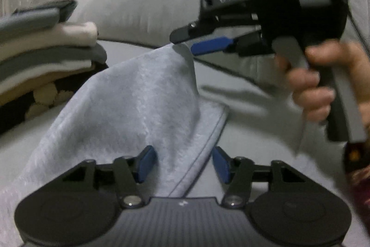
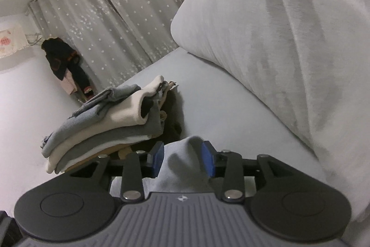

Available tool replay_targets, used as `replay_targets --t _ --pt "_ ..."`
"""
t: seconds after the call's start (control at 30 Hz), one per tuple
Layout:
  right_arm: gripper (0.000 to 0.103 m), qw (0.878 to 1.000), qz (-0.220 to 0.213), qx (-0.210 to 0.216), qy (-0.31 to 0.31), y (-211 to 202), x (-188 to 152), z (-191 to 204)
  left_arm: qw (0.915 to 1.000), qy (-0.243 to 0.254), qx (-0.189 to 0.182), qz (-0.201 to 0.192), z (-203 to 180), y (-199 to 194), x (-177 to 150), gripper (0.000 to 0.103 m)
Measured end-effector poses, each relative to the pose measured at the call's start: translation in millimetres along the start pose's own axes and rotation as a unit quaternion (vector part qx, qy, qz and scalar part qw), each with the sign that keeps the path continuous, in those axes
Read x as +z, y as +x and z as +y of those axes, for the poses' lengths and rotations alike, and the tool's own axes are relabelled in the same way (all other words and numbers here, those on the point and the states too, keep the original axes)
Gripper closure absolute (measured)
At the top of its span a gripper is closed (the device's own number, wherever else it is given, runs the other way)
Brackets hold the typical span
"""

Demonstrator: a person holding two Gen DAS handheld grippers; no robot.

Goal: Fold clothes

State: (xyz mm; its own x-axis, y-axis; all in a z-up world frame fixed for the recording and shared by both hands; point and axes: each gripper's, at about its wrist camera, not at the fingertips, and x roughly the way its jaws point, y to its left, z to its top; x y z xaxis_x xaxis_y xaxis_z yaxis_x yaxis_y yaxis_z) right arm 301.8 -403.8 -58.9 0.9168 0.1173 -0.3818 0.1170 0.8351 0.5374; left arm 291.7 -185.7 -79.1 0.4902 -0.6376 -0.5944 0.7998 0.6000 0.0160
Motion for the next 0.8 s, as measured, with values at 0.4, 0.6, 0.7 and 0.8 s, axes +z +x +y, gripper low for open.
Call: replay_targets --t 0.4,0.6,0.7,0.8 --pt "0.061 1.0 -0.006 -0.006 0.023 -0.2 1.7 -16.4 0.9917 -0.055 0.107 -0.045 35.4 -29.1 44.2 0.095" --pt "0.061 1.0 0.012 -0.01 0.019 12.0 -5.4 -15.0 0.9744 -0.089 0.199 -0.056 78.7 -28.7 66.3 0.094" --pt "0.061 0.999 0.032 -0.008 0.024 22.7 -12.5 -15.6 0.9659 -0.103 0.232 -0.049 100.5 -19.7 73.0 0.094" --pt "0.061 0.999 0.047 -0.007 0.019 29.2 -17.5 -12.9 0.9603 -0.121 0.247 -0.043 114.9 -13.6 73.3 0.095"
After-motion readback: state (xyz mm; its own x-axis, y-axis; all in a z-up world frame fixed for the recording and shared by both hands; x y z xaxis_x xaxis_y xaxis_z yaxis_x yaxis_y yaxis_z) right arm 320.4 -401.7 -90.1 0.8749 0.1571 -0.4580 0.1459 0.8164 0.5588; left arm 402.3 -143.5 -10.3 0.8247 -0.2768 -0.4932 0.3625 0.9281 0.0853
